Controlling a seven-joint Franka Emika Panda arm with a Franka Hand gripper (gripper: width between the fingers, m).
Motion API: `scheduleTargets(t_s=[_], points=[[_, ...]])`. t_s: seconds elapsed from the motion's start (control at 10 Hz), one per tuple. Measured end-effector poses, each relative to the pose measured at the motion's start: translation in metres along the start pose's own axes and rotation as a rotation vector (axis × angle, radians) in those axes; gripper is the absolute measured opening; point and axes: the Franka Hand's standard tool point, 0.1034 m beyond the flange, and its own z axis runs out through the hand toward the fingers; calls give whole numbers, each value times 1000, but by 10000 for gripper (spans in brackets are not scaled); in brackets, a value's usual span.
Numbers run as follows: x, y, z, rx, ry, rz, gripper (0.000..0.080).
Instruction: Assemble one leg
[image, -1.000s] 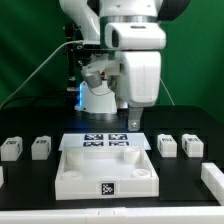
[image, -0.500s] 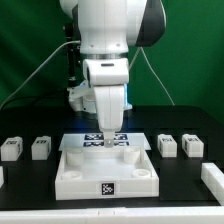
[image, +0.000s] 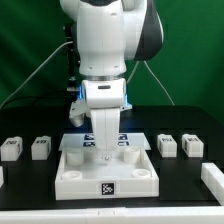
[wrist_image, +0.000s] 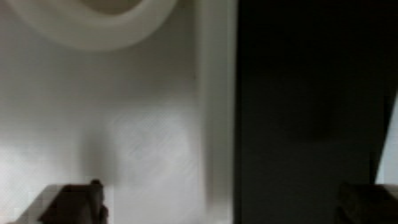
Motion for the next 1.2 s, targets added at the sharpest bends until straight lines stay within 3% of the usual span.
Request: scheduleTargets(t_s=[0.3, 0.5, 0.6, 0.7, 0.9, 1.2], points=[[-1, 0, 0, -2, 0, 1, 638], [-1, 0, 0, -2, 0, 2, 274], [-1, 0, 0, -2, 0, 2, 274], [-1, 0, 0, -2, 0, 2, 106], [-1, 2, -1, -9, -1, 2, 61], [-1, 2, -1, -10, -1, 2, 61]])
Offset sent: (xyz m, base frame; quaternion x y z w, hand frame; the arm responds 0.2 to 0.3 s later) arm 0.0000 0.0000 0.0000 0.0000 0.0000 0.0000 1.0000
